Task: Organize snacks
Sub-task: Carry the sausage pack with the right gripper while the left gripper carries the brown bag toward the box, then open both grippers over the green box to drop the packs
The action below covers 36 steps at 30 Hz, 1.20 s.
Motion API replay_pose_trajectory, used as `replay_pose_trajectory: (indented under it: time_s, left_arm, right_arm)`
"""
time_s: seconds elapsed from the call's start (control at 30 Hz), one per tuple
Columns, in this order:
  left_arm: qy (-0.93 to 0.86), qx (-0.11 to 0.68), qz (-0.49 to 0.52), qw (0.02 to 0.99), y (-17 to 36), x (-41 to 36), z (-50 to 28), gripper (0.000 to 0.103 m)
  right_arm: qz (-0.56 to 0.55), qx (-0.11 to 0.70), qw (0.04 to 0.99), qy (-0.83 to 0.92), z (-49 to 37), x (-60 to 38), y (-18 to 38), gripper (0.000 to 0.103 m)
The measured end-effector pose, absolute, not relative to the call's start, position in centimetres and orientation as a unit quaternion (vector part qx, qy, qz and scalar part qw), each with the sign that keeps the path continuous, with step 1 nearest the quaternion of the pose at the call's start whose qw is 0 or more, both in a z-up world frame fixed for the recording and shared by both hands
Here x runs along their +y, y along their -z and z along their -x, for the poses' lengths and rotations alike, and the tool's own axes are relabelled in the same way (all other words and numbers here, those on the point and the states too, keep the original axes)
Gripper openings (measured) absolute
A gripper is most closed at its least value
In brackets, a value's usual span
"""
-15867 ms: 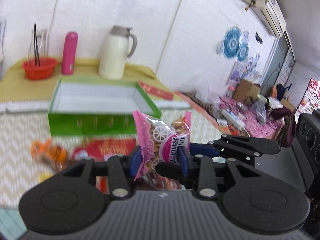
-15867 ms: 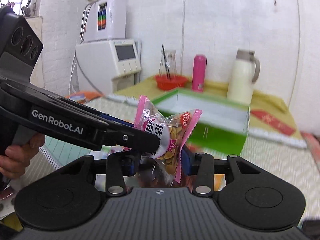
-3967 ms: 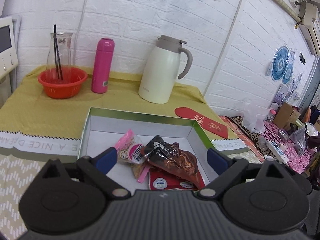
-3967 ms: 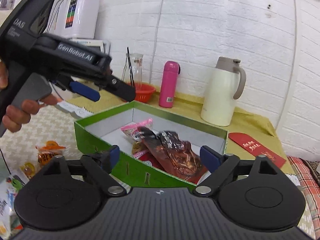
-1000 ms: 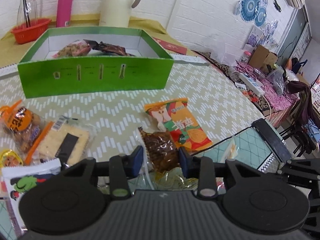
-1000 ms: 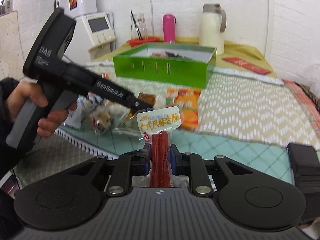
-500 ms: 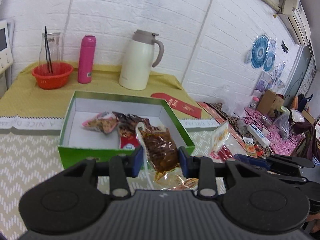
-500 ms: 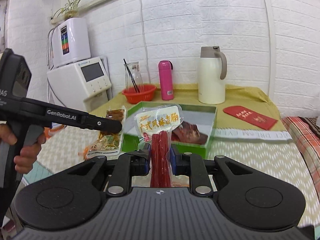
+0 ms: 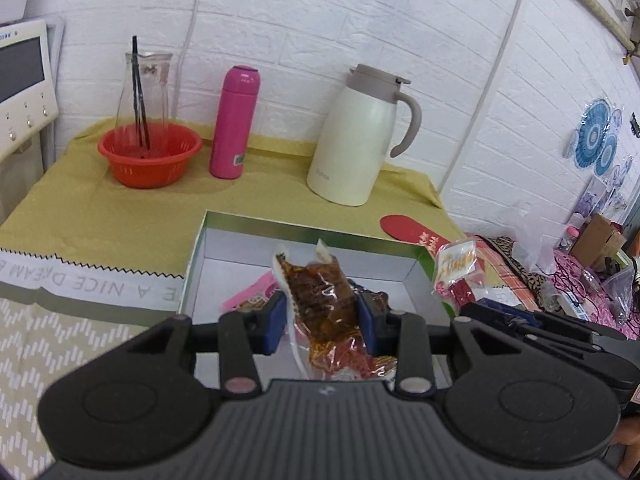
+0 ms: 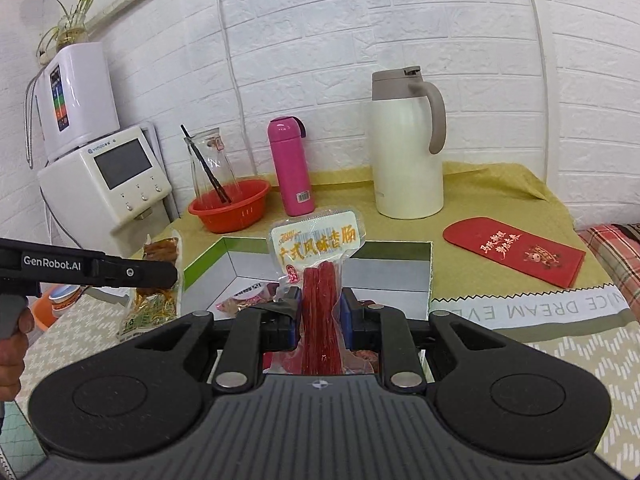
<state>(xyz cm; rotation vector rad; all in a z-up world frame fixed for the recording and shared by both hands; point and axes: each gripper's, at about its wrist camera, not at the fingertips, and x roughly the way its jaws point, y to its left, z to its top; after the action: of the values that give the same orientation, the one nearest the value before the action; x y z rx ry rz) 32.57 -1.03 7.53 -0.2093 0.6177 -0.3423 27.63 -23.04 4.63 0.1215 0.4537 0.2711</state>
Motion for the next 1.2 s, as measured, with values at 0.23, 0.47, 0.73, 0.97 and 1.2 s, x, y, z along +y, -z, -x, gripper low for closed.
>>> replay_pose_trajectory:
  time_s: [0.23, 0.47, 0.73, 0.97, 1.2]
  left_arm:
    - [0.151, 0.342, 0.1, 0.922, -4.1, -0.2, -35.6, 0.035]
    - [0.141, 0.31, 0.134, 0.93, -3.3, 0.5, -35.9, 0.071]
    - [0.079, 0.269, 0.087, 0.956, -5.1, -0.1, -33.8, 0.095]
    - [0.085, 0.258, 0.074, 0.959, -6.7, -0.5, -31.2, 0.095]
    - [0.105, 0.252, 0.066, 0.96, -8.3, -0.9, -27.3, 0.095]
  right_arm:
    - [-0.058, 0.268, 0.952, -0.14, -31.1, -22.7, -1.8, 0.036]
    - [-0.039, 0.268, 0.95, -0.154, -31.7, -22.4, -0.6, 0.085]
    - [-0.035, 0.237, 0.958, -0.155, -29.8, -22.4, -1.6, 0.103]
    - [-0.055, 0.247, 0.957, -0.139, -27.4, -22.6, -2.5, 0.103]
    - [-0.034, 0.229, 0.965, -0.123, -23.0, -22.4, -4.4, 0.103]
